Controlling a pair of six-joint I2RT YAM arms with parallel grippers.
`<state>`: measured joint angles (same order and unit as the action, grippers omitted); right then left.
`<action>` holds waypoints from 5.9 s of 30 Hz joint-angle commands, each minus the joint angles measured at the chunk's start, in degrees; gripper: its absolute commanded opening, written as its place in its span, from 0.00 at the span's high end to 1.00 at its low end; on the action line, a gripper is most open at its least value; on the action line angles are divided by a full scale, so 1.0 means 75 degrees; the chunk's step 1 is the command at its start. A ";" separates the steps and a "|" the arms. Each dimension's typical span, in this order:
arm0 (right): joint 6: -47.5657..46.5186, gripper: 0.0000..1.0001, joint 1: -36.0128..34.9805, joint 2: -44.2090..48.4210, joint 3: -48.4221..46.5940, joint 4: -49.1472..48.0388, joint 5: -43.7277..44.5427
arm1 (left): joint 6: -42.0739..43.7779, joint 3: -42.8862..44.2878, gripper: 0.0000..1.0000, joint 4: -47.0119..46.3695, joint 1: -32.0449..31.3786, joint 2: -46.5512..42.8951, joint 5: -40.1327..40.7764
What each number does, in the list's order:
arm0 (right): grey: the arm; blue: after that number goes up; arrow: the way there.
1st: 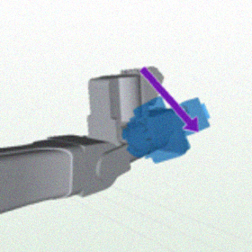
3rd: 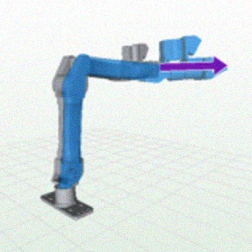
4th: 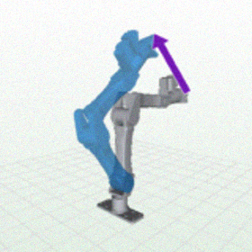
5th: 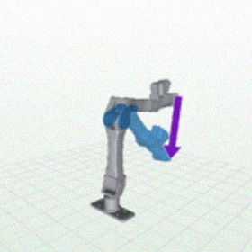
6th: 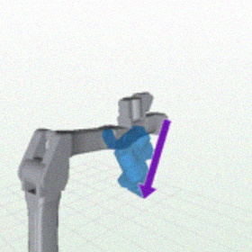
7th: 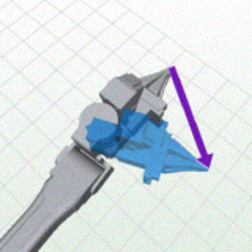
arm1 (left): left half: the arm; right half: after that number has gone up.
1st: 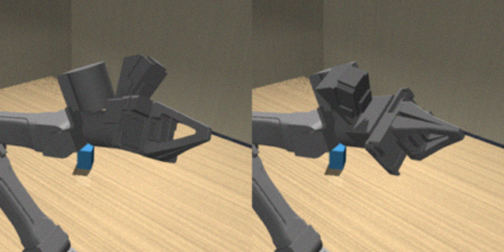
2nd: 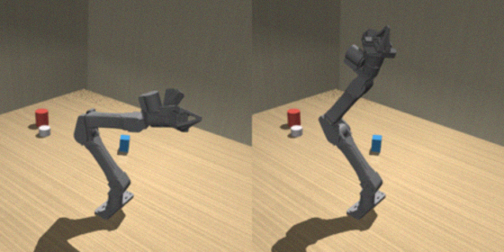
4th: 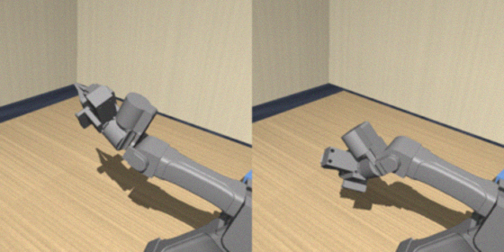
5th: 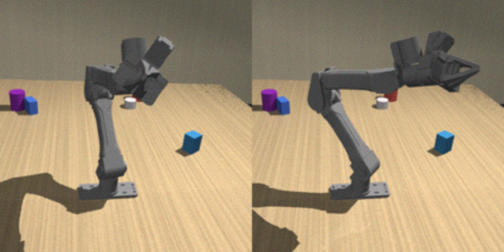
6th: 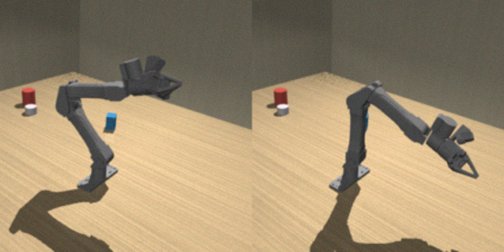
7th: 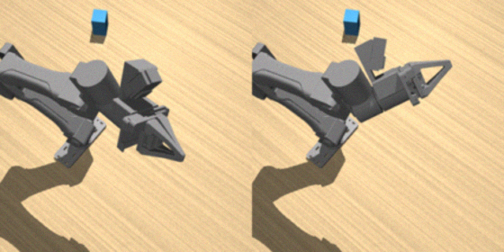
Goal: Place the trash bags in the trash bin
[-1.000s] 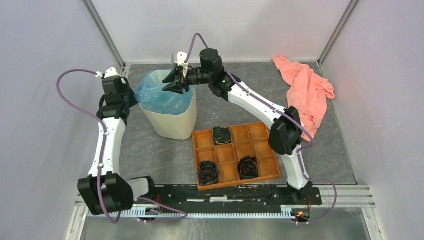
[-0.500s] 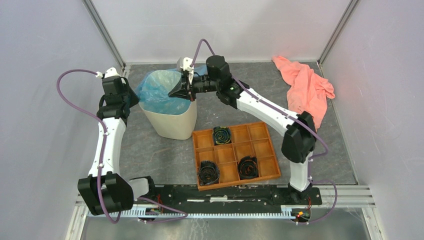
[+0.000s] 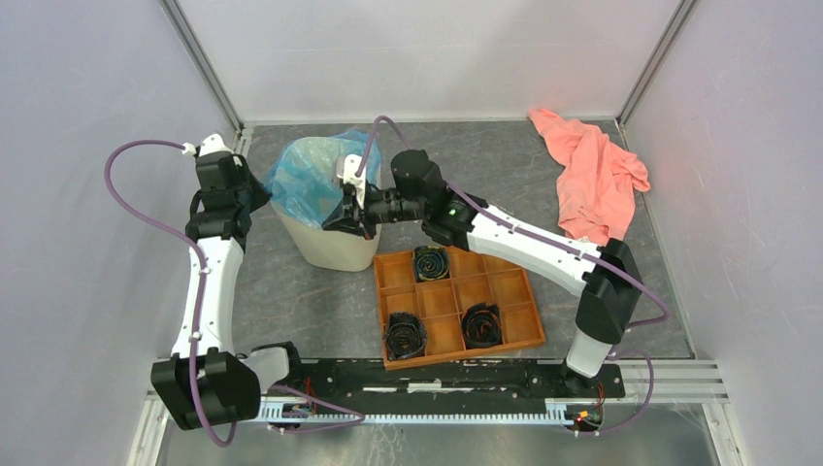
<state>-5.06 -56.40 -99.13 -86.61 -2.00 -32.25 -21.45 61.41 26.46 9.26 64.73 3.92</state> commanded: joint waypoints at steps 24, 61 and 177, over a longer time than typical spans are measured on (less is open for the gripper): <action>0.0566 0.91 -0.0338 0.0407 0.0181 -0.0319 0.1703 | -0.1307 0.1594 0.08 0.2223 -0.0026 -0.1372 0.0701; 0.4833 0.62 0.0019 -0.0073 -0.1476 0.1087 0.8172 | 0.0599 0.1564 0.63 0.2050 -0.0754 -0.1292 -0.1331; 0.2566 0.38 0.2937 -0.2273 -0.2127 -0.2329 0.0893 | 0.0414 0.3121 0.04 0.1371 -0.0777 0.0354 -0.0958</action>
<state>11.38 -34.70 -112.97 -97.01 -17.17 -28.29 -20.73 83.74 36.45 3.40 68.71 -4.12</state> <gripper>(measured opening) 0.727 0.957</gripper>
